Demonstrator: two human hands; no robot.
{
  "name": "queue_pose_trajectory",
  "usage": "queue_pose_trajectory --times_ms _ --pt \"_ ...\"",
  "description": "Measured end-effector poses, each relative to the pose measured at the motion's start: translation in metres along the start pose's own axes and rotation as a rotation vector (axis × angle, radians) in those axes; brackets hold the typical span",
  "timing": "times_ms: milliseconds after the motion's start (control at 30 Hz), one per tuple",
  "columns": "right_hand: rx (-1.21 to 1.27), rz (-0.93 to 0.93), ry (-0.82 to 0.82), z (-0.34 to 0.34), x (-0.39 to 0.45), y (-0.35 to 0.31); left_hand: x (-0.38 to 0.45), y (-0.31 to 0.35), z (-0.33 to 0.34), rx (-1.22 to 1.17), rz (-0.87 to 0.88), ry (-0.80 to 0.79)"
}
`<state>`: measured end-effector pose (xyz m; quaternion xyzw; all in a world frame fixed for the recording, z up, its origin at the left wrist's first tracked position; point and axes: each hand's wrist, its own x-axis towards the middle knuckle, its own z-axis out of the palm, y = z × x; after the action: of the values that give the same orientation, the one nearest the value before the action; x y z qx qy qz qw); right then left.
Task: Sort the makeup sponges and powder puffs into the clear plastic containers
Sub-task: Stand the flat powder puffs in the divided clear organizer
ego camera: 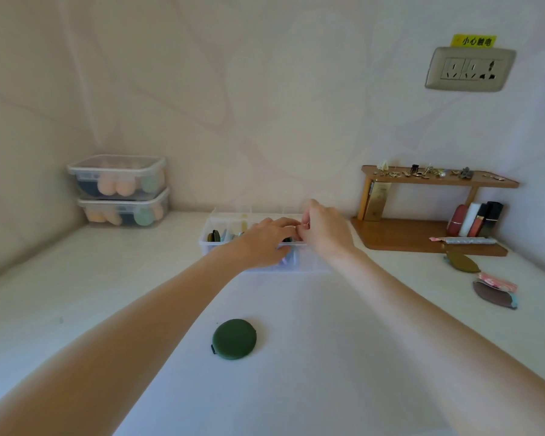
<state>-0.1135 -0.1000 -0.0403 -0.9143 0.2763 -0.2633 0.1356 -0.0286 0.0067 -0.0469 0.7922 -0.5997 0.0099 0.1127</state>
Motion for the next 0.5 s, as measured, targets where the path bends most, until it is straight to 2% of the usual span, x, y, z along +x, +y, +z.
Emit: queue_pose_trajectory --times_ms 233,500 --pt "-0.141 -0.04 -0.17 0.002 0.006 0.002 0.0 0.002 -0.002 0.015 -0.024 -0.034" --pt "0.073 -0.013 -0.312 -0.017 0.007 0.006 0.003 -0.001 -0.002 -0.103 -0.101 -0.059"
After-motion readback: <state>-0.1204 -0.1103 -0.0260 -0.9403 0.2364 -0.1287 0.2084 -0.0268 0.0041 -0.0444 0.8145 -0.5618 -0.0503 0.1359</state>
